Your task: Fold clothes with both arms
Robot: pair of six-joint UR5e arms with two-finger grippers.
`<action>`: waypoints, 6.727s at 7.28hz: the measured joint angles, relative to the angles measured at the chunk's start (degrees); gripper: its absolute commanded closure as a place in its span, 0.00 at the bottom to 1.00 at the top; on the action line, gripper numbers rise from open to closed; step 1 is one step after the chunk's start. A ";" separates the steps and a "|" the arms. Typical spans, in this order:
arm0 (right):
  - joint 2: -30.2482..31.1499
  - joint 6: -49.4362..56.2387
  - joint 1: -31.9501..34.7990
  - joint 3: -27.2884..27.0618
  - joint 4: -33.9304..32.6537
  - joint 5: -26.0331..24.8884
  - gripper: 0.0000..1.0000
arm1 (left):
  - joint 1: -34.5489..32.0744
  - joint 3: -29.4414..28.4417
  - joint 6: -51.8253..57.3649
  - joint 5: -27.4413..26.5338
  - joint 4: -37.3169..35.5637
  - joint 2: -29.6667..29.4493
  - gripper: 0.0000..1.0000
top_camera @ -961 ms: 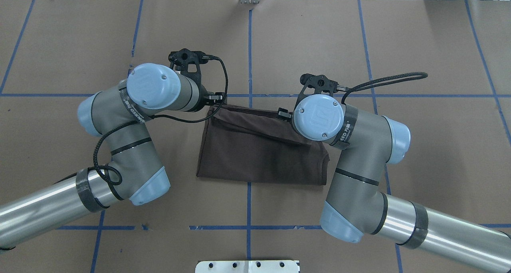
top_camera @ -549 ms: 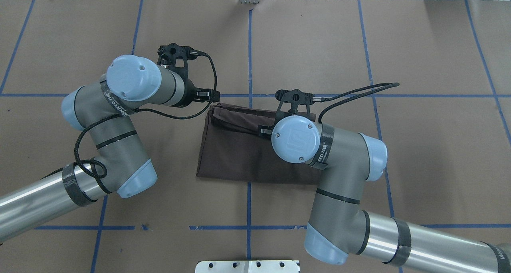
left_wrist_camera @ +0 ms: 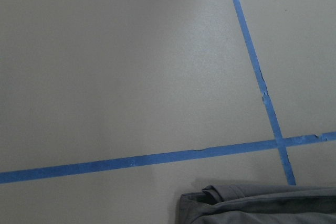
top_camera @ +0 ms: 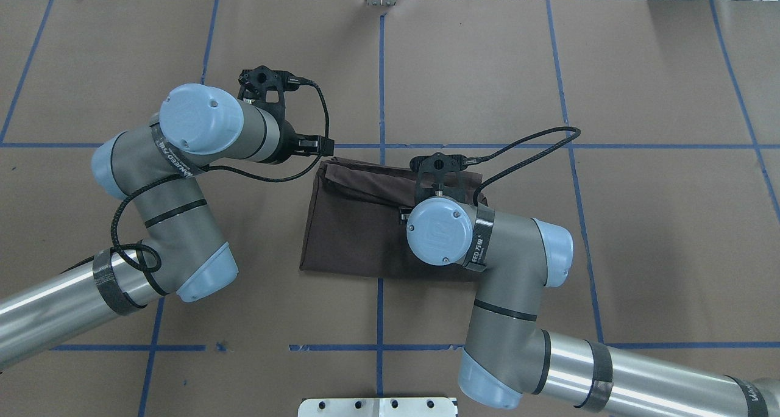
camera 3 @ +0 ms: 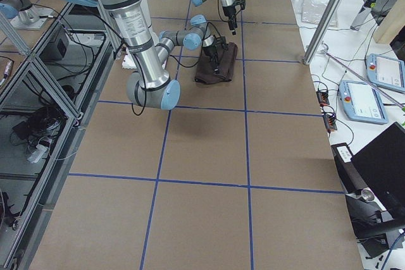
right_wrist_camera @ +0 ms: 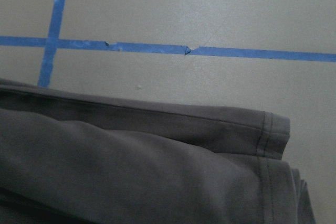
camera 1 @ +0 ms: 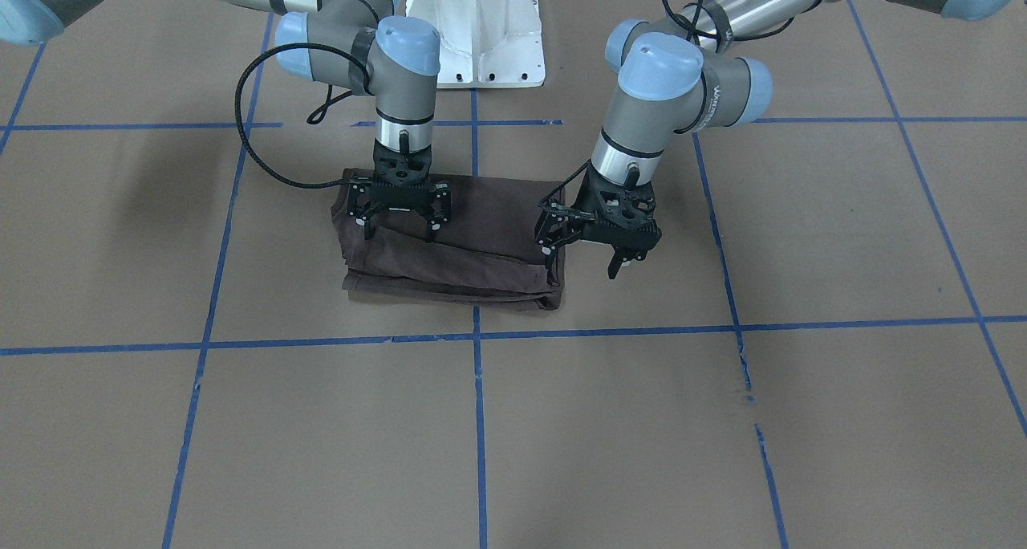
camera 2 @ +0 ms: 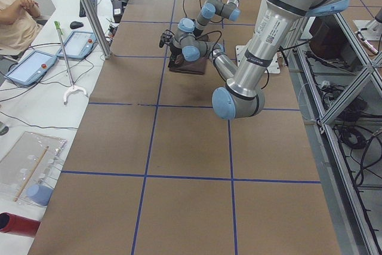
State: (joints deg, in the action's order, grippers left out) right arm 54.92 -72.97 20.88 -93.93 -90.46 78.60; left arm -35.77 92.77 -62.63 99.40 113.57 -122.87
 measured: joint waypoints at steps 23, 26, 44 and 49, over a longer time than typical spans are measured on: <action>0.96 15.88 5.31 0.46 -5.78 -2.83 0.00 | 0.10 -0.08 -1.27 0.09 0.24 0.62 0.00; -5.02 16.16 13.19 11.97 -1.21 2.32 0.00 | 0.23 -0.06 -1.27 0.09 0.25 0.61 0.00; -2.91 20.06 24.29 3.67 0.37 19.58 0.00 | 0.56 -19.73 -0.99 -6.91 -2.73 -11.70 0.00; -2.79 18.42 21.96 0.99 0.10 19.20 0.00 | -6.80 -24.55 7.01 1.86 2.78 -13.12 0.00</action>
State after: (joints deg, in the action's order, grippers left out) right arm 52.12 -54.55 42.84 -92.94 -90.35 97.80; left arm -42.57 68.22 -55.62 101.26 116.35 -135.99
